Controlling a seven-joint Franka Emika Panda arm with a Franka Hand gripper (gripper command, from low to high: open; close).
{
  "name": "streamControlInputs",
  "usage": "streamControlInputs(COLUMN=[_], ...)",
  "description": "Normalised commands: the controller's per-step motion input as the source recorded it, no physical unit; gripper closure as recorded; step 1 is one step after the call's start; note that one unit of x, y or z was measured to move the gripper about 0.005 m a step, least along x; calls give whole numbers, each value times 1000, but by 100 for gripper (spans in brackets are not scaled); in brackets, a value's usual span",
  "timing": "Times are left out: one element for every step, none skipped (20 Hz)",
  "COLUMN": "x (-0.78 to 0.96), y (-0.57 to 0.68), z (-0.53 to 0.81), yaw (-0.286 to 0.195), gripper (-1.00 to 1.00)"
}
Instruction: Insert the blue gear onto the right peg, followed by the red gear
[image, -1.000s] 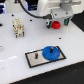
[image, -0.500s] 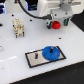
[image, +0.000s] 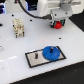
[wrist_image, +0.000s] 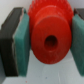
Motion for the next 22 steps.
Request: streamControlInputs(x=[173, 275, 220, 298, 412, 425, 458, 460, 508, 479, 418, 576, 610, 635, 659, 677, 674, 678, 688, 684, 705, 695], y=[-14, 19, 57, 11, 4, -22, -27, 9, -11, -146, -105, -215, -286, -292, -285, -279, -247, -247, -247, -179, -218, -208], z=[549, 661, 622, 683, 665, 669, 660, 614, 622, 574, 577, 589, 568, 570, 566, 574, 575, 572, 562, 570, 554, 533], yaw=[0, 0, 0, 0, 0, 0, 0, 0, 0, 0, 0, 0, 0, 0, 0, 0, 0, 0, 0, 0, 0, 0], gripper=[100, 100, 100, 100, 100, 100, 100, 100, 100, 100, 100, 100, 100, 100, 100, 100, 100, 100, 100, 100, 100, 100])
